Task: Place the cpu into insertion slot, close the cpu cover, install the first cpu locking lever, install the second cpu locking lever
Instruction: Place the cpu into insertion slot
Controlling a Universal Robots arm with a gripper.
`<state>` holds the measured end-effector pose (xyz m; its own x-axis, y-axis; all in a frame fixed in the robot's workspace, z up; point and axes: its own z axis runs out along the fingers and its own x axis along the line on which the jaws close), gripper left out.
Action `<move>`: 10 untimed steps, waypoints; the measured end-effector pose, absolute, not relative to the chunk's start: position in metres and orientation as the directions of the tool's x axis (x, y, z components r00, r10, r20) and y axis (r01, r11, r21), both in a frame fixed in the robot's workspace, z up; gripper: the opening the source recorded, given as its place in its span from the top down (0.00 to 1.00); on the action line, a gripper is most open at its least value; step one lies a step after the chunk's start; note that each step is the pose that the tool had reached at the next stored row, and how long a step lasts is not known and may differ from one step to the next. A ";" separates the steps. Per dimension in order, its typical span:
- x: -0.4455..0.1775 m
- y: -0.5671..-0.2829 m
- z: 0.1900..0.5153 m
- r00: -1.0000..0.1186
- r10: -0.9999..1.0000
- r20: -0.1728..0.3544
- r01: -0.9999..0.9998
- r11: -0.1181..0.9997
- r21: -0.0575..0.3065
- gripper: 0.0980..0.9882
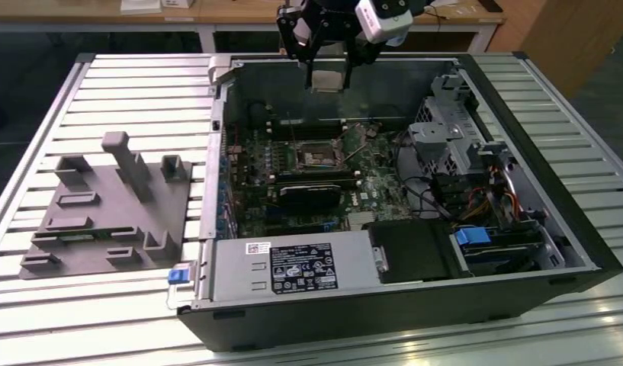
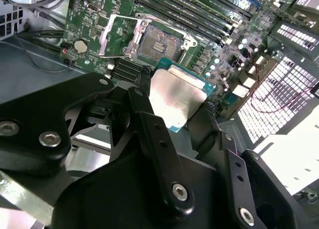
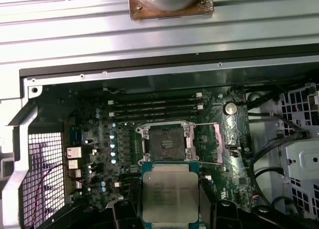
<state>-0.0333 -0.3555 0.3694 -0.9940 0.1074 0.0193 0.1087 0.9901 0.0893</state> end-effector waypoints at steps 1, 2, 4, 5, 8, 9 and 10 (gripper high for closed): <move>-0.033 -0.355 0.369 -0.994 0.109 0.019 0.110 0.990 0.089 0.50; -0.033 -0.355 0.369 -0.994 0.110 0.019 0.111 0.990 0.089 0.50; -0.033 -0.356 0.369 -0.993 0.112 0.019 0.114 0.989 0.089 0.50; -0.033 -0.356 0.369 -0.993 0.114 0.019 0.115 0.989 0.089 0.50; -0.033 -0.355 0.369 -0.993 0.117 0.019 0.119 0.989 0.089 0.50; -0.033 -0.356 0.369 -0.993 0.119 0.019 0.120 0.989 0.089 0.50; -0.033 -0.355 0.369 -0.993 0.120 0.019 0.121 0.989 0.089 0.50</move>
